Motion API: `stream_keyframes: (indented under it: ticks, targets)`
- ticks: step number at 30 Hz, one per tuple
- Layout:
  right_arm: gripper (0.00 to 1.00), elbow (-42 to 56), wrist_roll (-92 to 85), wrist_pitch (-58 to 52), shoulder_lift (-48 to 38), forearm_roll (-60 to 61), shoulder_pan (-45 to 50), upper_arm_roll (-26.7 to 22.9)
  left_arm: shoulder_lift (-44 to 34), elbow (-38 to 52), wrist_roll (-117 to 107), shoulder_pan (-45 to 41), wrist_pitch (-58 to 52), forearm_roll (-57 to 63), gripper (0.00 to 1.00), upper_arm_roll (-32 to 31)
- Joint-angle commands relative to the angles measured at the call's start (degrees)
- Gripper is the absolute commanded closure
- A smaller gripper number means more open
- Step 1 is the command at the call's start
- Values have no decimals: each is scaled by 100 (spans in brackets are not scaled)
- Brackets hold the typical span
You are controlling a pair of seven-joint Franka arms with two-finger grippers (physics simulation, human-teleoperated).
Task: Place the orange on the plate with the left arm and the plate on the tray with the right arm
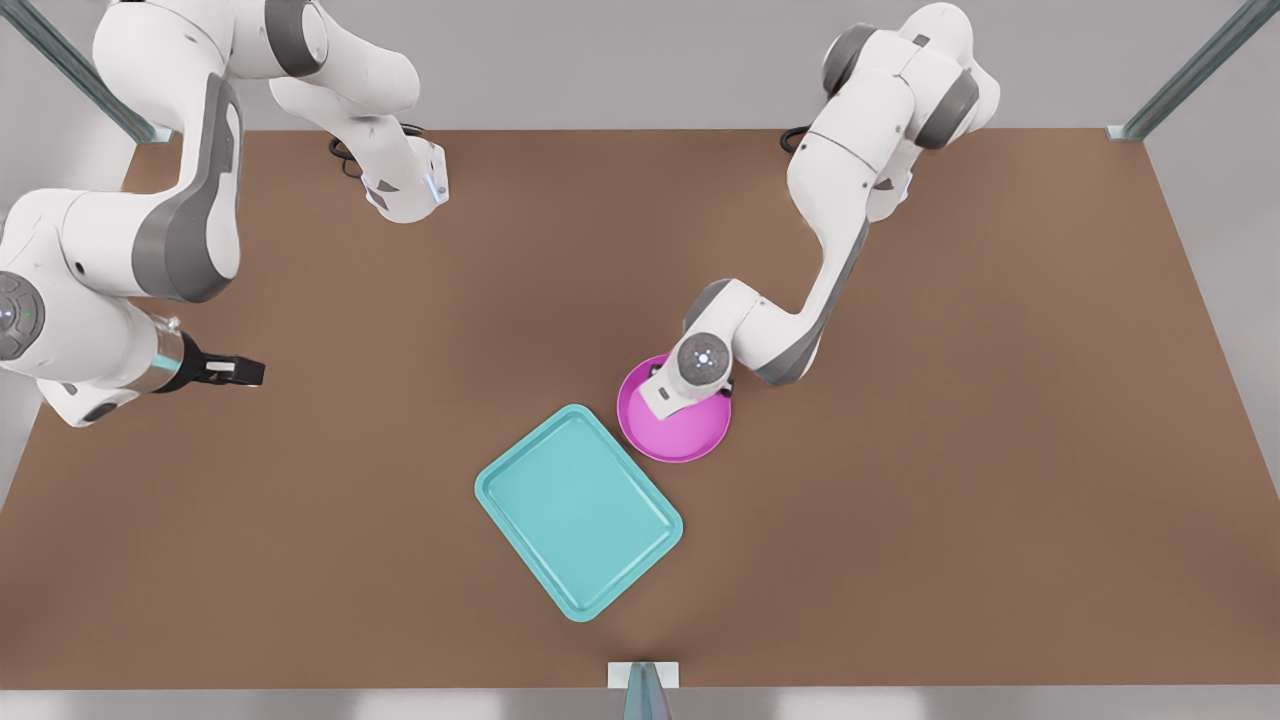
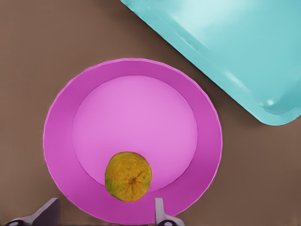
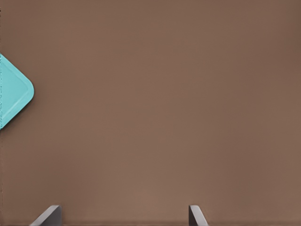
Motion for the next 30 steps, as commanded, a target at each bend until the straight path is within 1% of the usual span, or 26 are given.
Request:
stream_keyframes:
  ticks: [1, 2, 3, 4, 5, 6, 7, 8, 9, 10, 11, 12, 14, 16, 18, 21, 23, 25, 28, 30]
  targets:
    - [0, 4, 11, -1, 234, 700, -11, -6, -424, 926, -1181, 101, -2285, -3, 0, 843]
    - [0, 13, 11, 86, 497, 1491, -55, -6, -442, 1586, 137, 136, -3332, -29, 0, 1801]
    - [0, 4, 11, 403, 840, 2308, -29, 3, -661, 1763, 1229, 242, -3851, -38, 0, 2690]
    - [0, -5, 11, 737, 1139, 3073, -11, 20, -855, 1763, 1844, 295, -4142, -47, 0, 3182]
    - [0, -5, 11, 851, 1499, 4145, 7, 20, -934, 1763, 2389, 356, -4344, -55, 0, 3499]
    - [0, -223, 29, 1290, 1597, 4620, 191, 64, -969, 1763, 2443, 514, -4423, -152, 0, 3517]
    - [0, -567, 20, 1800, 1579, 4964, 437, 214, -1461, 1596, 2364, 1786, -4397, -82, 0, 2097]
    - [0, -813, 20, 2125, 1526, 5008, 692, 302, -1620, 1429, 2329, 2834, -4362, 269, 0, 698]
    - [0, -936, 11, 2363, 1491, 5008, 1017, 310, -2199, 534, 1943, 3195, -3432, 683, 0, -129]
    - [0, -1313, 37, 2758, 1307, 5008, 1325, 310, -2780, -206, 1933, 3292, -2771, 665, 0, -218]
    - [0, -1788, 81, 3232, 1043, 5095, 1632, 337, -2894, -223, 1942, 3397, -2903, 665, 0, -210]
    - [0, -2166, 222, 3900, 832, 5411, 2098, 346, -2754, -127, 1889, 3362, -3035, 665, 0, -200]
    - [0, -2149, 819, 4007, 779, 5500, 2634, 328, -2648, 58, 1916, 3371, -3158, 639, 0, -157]
    - [0, -2123, 1443, 4007, 841, 5412, 2837, 328, -2631, 58, 1924, 3380, -3158, 525, 0, -148]
    - [0, -2193, 1549, 4490, 964, 5386, 3241, 293, -2657, 66, 1933, 3389, -3158, 507, 0, -139]
    - [0, -2712, 1391, 5378, 973, 5307, 3575, 293, -2630, 75, 1924, 3362, -3158, 489, 0, -183]
    - [0, -2826, 1154, 5387, 920, 5228, 3575, 240, -2534, 75, 1933, 3371, -3087, 489, 0, -201]
    - [0, -2914, 1136, 5492, 876, 5008, 3575, 82, -2446, 75, 1933, 3353, -2982, 454, 0, -227]
    - [0, -3151, 1136, 5677, 806, 5008, 3549, 47, -2437, 75, 1924, 3353, -2929, 463, 0, -218]
    - [0, -3476, 1128, 5852, 674, 5008, 3549, -59, -2402, 75, 1924, 3354, -2929, 454, 0, -218]
